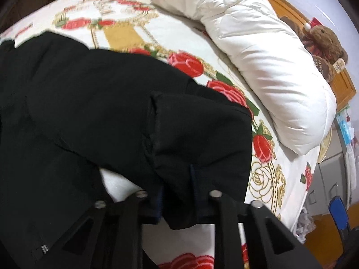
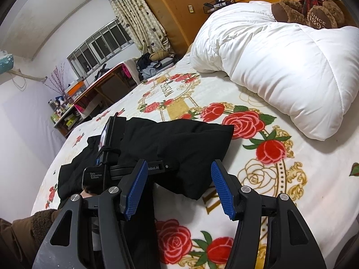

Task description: Fold large clothes

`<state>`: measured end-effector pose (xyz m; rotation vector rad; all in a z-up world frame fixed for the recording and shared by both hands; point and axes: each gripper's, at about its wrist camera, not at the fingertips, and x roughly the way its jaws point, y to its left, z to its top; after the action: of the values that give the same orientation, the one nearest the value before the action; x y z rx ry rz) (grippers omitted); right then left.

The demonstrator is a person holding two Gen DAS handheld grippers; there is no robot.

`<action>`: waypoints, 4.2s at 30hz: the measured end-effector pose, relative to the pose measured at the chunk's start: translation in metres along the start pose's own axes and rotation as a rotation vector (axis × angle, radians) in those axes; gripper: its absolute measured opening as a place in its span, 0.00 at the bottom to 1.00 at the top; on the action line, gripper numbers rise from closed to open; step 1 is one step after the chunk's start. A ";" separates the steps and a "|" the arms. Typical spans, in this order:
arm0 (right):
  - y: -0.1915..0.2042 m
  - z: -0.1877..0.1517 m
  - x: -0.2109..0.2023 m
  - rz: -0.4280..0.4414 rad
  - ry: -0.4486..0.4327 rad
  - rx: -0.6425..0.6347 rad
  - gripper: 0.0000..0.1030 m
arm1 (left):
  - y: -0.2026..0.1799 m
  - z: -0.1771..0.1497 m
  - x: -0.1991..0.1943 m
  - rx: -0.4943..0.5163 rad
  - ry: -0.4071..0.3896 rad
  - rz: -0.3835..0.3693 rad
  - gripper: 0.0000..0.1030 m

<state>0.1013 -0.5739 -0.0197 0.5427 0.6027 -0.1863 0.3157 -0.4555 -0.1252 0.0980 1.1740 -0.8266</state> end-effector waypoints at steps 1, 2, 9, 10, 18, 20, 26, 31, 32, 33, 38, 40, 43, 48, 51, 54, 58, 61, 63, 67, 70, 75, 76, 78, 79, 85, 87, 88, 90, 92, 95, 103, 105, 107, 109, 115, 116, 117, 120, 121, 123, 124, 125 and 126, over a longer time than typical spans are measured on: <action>0.000 0.000 0.000 0.000 0.000 0.000 0.58 | -0.001 0.001 -0.004 0.007 -0.017 0.001 0.13; 0.001 0.000 0.000 0.001 0.000 -0.002 0.58 | -0.002 0.002 -0.009 0.012 -0.033 0.005 0.12; 0.007 0.001 0.002 -0.009 -0.003 -0.009 0.58 | 0.006 0.021 -0.059 0.016 -0.170 0.020 0.10; 0.008 0.002 0.004 -0.009 -0.001 -0.009 0.58 | 0.009 0.025 -0.068 0.015 -0.188 0.019 0.10; 0.030 0.004 0.033 -0.039 0.050 -0.036 0.58 | 0.049 0.047 -0.143 -0.017 -0.319 0.037 0.10; 0.039 0.005 0.041 -0.037 0.066 -0.065 0.58 | 0.062 0.048 -0.158 -0.035 -0.342 0.035 0.10; 0.070 0.005 0.071 -0.006 0.107 -0.097 0.58 | 0.108 0.050 -0.203 -0.098 -0.414 0.053 0.10; 0.095 0.010 0.088 0.013 0.116 -0.129 0.58 | 0.146 0.040 -0.238 -0.139 -0.482 0.100 0.10; 0.099 0.011 0.092 0.020 0.118 -0.135 0.58 | 0.154 0.036 -0.243 -0.150 -0.490 0.111 0.10; 0.104 0.012 0.096 0.022 0.121 -0.141 0.58 | 0.162 0.033 -0.248 -0.160 -0.500 0.122 0.10; 0.128 0.014 0.112 0.035 0.127 -0.182 0.58 | 0.200 0.011 -0.259 -0.227 -0.520 0.175 0.10; 0.135 0.014 0.117 0.044 0.136 -0.188 0.58 | 0.212 0.003 -0.259 -0.250 -0.515 0.183 0.10; 0.146 0.011 0.126 0.040 0.148 -0.211 0.58 | 0.234 -0.015 -0.258 -0.309 -0.512 0.187 0.10; 0.154 0.009 0.139 0.028 0.165 -0.225 0.58 | 0.269 -0.044 -0.249 -0.399 -0.491 0.213 0.10; 0.154 0.009 0.145 0.026 0.174 -0.221 0.58 | 0.285 -0.060 -0.243 -0.439 -0.479 0.230 0.10; 0.157 0.008 0.150 0.015 0.184 -0.231 0.58 | 0.297 -0.071 -0.234 -0.463 -0.467 0.239 0.10; 0.162 0.005 0.160 0.008 0.201 -0.249 0.58 | 0.307 -0.083 -0.218 -0.453 -0.430 0.307 0.11; 0.165 0.004 0.166 0.002 0.206 -0.269 0.58 | 0.316 -0.090 -0.210 -0.455 -0.406 0.324 0.11; 0.167 0.004 0.171 0.001 0.210 -0.281 0.58 | 0.321 -0.092 -0.209 -0.459 -0.405 0.342 0.14; 0.172 0.005 0.180 -0.013 0.217 -0.302 0.58 | 0.329 -0.088 -0.205 -0.446 -0.387 0.380 0.14; 0.178 0.004 0.186 -0.017 0.224 -0.319 0.58 | 0.329 -0.084 -0.208 -0.426 -0.382 0.392 0.14; 0.186 0.006 0.198 -0.034 0.233 -0.360 0.58 | 0.332 -0.087 -0.230 -0.439 -0.424 0.441 0.16; 0.188 0.008 0.201 -0.037 0.232 -0.368 0.58 | 0.333 -0.085 -0.236 -0.439 -0.443 0.451 0.22; 0.192 0.012 0.206 -0.035 0.231 -0.383 0.58 | 0.331 -0.078 -0.244 -0.437 -0.461 0.433 0.41; 0.195 0.014 0.209 -0.028 0.233 -0.396 0.58 | 0.329 -0.074 -0.247 -0.431 -0.474 0.405 0.53; 0.200 0.011 0.238 -0.069 0.230 -0.434 0.58 | 0.308 -0.049 -0.232 -0.331 -0.445 0.334 0.67; 0.195 0.005 0.250 -0.099 0.249 -0.432 0.58 | 0.306 -0.045 -0.218 -0.307 -0.402 0.335 0.67; 0.194 0.003 0.252 -0.115 0.252 -0.436 0.58 | 0.305 -0.045 -0.212 -0.291 -0.392 0.345 0.67; 0.189 -0.002 0.257 -0.164 0.248 -0.455 0.58 | 0.304 -0.044 -0.199 -0.262 -0.354 0.393 0.67; 0.183 -0.003 0.261 -0.188 0.265 -0.457 0.58 | 0.311 -0.044 -0.184 -0.261 -0.291 0.465 0.67; 0.173 -0.008 0.269 -0.213 0.301 -0.447 0.58 | 0.321 -0.049 -0.176 -0.283 -0.271 0.492 0.69; 0.174 -0.008 0.270 -0.224 0.335 -0.480 0.58 | 0.325 -0.047 -0.180 -0.301 -0.264 0.529 0.69; 0.177 0.001 0.255 -0.204 0.284 -0.455 0.58 | 0.325 -0.047 -0.183 -0.294 -0.267 0.539 0.69; 0.187 0.007 0.243 -0.146 0.229 -0.449 0.58 | 0.326 -0.048 -0.183 -0.286 -0.260 0.543 0.69; 0.199 0.010 0.240 -0.079 0.219 -0.461 0.58 | 0.328 -0.048 -0.182 -0.291 -0.257 0.543 0.69; 0.222 -0.010 0.281 -0.006 0.328 -0.507 0.58 | 0.332 -0.048 -0.174 -0.284 -0.243 0.555 0.69; 0.223 -0.015 0.287 -0.018 0.337 -0.523 0.58 | 0.334 -0.049 -0.173 -0.291 -0.242 0.554 0.69; 0.224 -0.019 0.291 -0.026 0.336 -0.532 0.58 | 0.336 -0.049 -0.172 -0.292 -0.241 0.559 0.69; 0.222 -0.026 0.296 -0.030 0.326 -0.542 0.58 | 0.339 -0.050 -0.168 -0.288 -0.227 0.575 0.70; 0.221 -0.029 0.297 -0.036 0.331 -0.553 0.58 | 0.341 -0.050 -0.167 -0.293 -0.221 0.572 0.70; 0.222 -0.029 0.298 -0.048 0.346 -0.578 0.58 | 0.343 -0.050 -0.169 -0.310 -0.214 0.569 0.70; 0.225 -0.028 0.297 -0.060 0.360 -0.594 0.58 | 0.343 -0.051 -0.172 -0.323 -0.210 0.573 0.70; 0.227 -0.026 0.293 -0.068 0.371 -0.600 0.58 | 0.343 -0.052 -0.177 -0.331 -0.220 0.563 0.70; 0.229 -0.021 0.282 -0.050 0.358 -0.587 0.58 | 0.341 -0.053 -0.185 -0.334 -0.241 0.545 0.70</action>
<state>0.3931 -0.3725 -0.1008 -0.0136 0.9758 0.0475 0.4601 -0.0917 -0.1077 0.0378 0.9749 -0.1517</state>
